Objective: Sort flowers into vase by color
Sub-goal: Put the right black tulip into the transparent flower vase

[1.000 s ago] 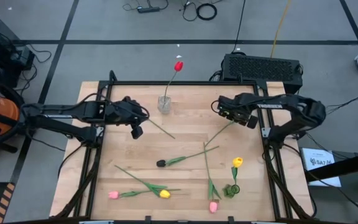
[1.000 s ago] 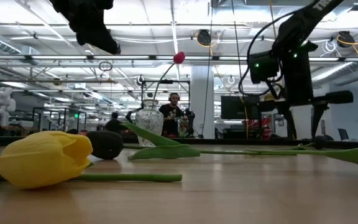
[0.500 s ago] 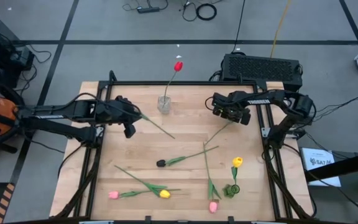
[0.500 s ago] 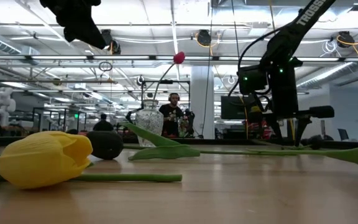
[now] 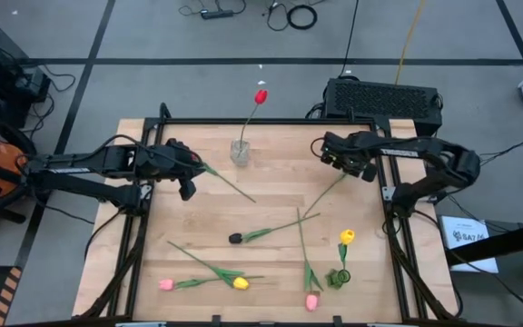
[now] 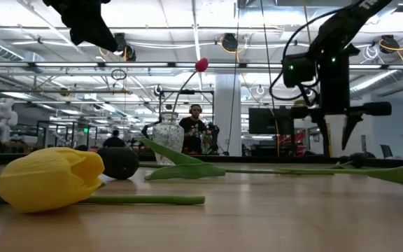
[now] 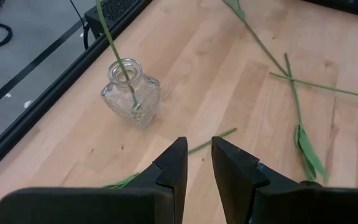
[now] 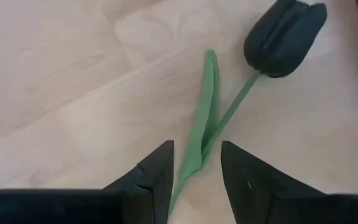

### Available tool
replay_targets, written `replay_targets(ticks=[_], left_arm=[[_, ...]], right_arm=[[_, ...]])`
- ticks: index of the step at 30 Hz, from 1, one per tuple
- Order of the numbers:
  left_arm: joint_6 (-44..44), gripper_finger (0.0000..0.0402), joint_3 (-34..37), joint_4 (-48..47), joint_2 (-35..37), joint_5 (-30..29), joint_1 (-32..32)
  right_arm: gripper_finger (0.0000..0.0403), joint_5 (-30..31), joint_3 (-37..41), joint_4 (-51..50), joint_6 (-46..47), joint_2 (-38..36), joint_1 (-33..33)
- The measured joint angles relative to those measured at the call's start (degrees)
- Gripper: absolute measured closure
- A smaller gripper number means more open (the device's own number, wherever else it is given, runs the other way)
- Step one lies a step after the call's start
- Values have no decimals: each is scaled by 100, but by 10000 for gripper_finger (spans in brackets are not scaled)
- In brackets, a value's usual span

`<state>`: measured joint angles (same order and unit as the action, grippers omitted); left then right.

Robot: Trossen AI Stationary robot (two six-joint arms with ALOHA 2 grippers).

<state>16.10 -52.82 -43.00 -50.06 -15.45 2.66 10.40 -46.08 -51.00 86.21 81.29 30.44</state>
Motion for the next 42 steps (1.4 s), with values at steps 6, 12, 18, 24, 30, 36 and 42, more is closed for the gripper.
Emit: replay_targets(ticks=[6,12,18,24,30,36,42], left_arm=[[-40,320,0,1,0,-11,0],[-7,320,0,2,0,-15,0],[11,320,0,2,0,-1,-4],[11,320,0,2,0,29,-4],[7,320,0,12,0,29,-4],[8,320,0,28,0,27,-4],[9,320,0,30,0,27,-4]], right_arm=[[278,107,43,-332,378,-50,0],[278,-250,532,647,571,147,-18],[278,-302,1116,1400,752,255,-196],[326,-56,1228,1638,284,186,-328],[393,542,1233,2622,152,-179,-348],[399,853,1226,3718,-480,-931,-315],[401,915,1208,6611,-2557,-1741,-393]])
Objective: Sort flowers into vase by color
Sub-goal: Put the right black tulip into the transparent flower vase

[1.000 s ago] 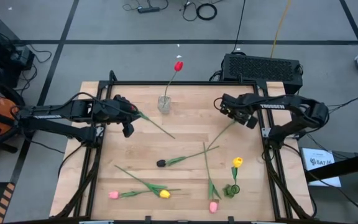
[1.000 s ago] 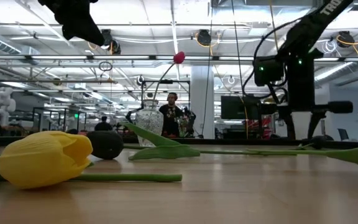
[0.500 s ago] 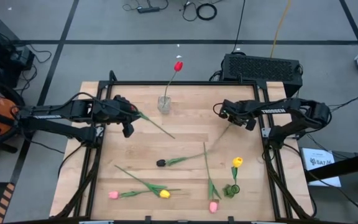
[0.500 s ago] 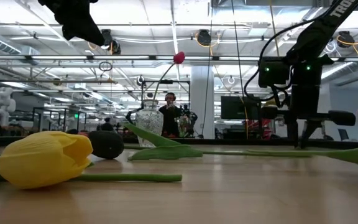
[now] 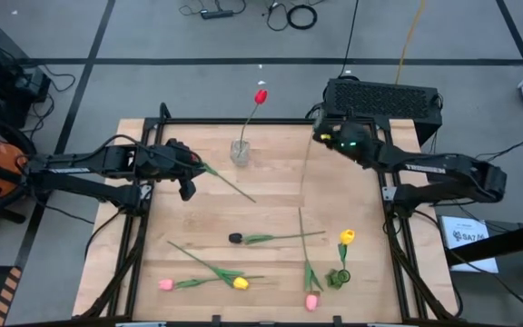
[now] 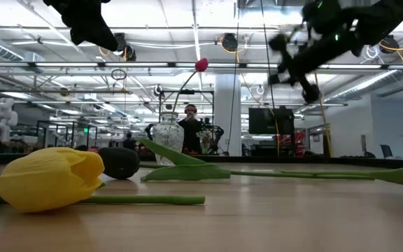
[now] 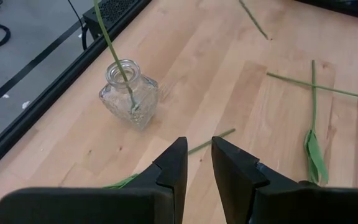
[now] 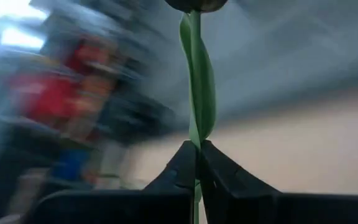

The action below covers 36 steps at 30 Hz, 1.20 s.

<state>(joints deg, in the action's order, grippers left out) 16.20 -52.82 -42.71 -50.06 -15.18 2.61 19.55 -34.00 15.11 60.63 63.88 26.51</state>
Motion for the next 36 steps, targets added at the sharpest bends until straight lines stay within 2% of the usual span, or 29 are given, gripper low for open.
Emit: replay_targets(ticks=[3,5,7,8,11,14,18,23,29,36], left_arm=[[-32,320,0,-10,0,0,0],[-221,320,0,-14,0,-7,0],[-473,320,0,-11,0,-12,0],[-539,320,0,-4,0,-14,0],[-610,320,0,112,-2,-35,0],[-676,320,0,258,-2,-62,0],[-925,320,0,337,-2,-59,0],[-906,320,0,322,110,353,-2],[-948,321,336,626,936,846,-17],[-518,321,1320,1182,2174,1098,-17]], right_arm=[[401,-107,-18,1959,-1769,-176,-152],[402,-542,-19,3060,-3172,-171,-314],[402,-991,-43,3740,-4180,-164,-524],[402,-1043,-134,3800,-4391,-151,-651],[402,-921,-501,3632,-4659,0,-939],[402,-900,-1050,3341,-4964,472,-1162],[403,-988,-2040,3084,-5396,1460,-1375],[403,-1516,-3301,2862,-5899,2732,-1430],[403,-1671,-4110,2930,-6192,3834,-1281],[402,-1691,-4170,4064,-5683,4439,-942]])
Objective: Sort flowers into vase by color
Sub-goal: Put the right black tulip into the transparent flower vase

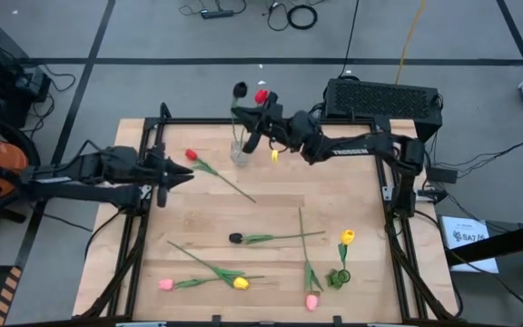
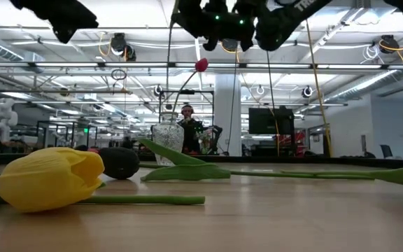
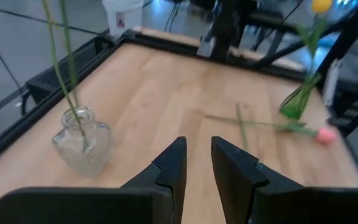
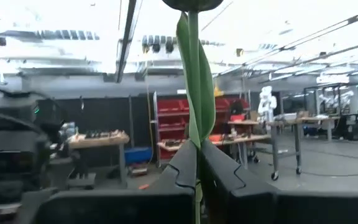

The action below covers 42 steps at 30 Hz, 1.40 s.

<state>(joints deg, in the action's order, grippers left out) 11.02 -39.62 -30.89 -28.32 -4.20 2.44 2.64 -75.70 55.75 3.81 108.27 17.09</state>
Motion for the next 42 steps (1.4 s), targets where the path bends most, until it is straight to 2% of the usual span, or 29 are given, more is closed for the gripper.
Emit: replay_targets(ticks=[5,11,20,24,33,38,42], left_arm=[[220,321,322,50,428,15,0],[215,321,337,52,488,15,0],[214,321,337,39,486,81,0],[213,321,337,37,486,98,0],[217,320,337,34,484,98,0],[250,320,337,34,484,103,0],[751,320,337,38,475,118,0]], right_arm=[[402,-1,0,-79,385,262,174],[403,7,0,-231,566,529,178],[364,59,0,-1740,755,230,187],[337,56,0,-2242,755,-5,185],[274,56,0,-4329,866,-941,161],[260,54,2,-4713,913,-1690,117],[263,48,0,-5112,1250,-2353,32]])
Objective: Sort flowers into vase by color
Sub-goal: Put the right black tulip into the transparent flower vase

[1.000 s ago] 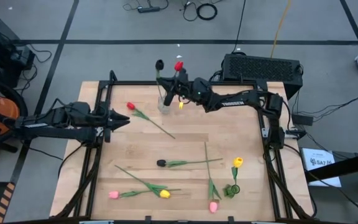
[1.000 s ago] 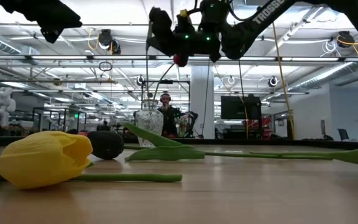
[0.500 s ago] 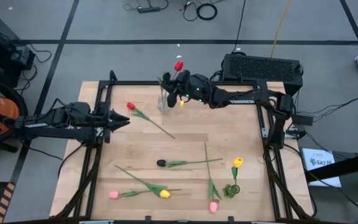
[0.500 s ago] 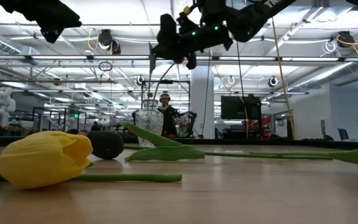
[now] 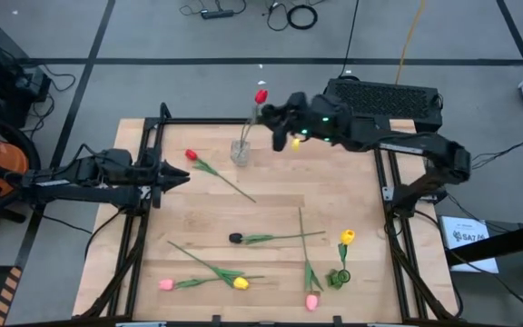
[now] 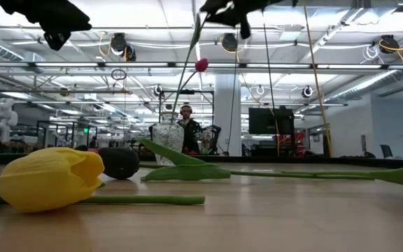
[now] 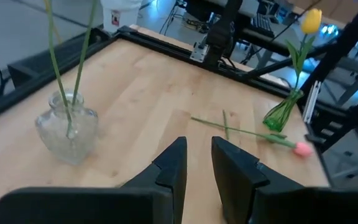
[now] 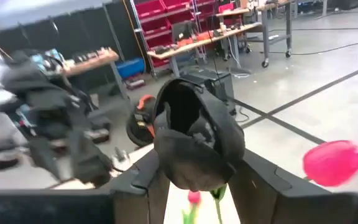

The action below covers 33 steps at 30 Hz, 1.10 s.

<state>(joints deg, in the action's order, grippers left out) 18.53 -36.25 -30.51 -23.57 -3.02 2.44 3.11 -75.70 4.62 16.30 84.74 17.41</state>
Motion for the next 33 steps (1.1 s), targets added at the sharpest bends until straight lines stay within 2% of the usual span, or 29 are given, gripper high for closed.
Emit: replay_targets(ticks=[6,9,11,18,33], left_arm=[[349,320,0,3,-218,-1,0],[320,320,0,3,-430,0,0],[319,320,0,3,-590,1,0],[368,320,0,17,-934,1,0],[341,320,0,2,-979,-42,0]], right_arm=[[284,297,-7,-1332,419,-929,-240],[300,441,-7,-1979,391,-1197,-330],[310,424,-5,-2031,366,-1234,-330],[327,412,0,-1231,-31,-950,-328],[339,102,-2,1302,-69,173,-325]])
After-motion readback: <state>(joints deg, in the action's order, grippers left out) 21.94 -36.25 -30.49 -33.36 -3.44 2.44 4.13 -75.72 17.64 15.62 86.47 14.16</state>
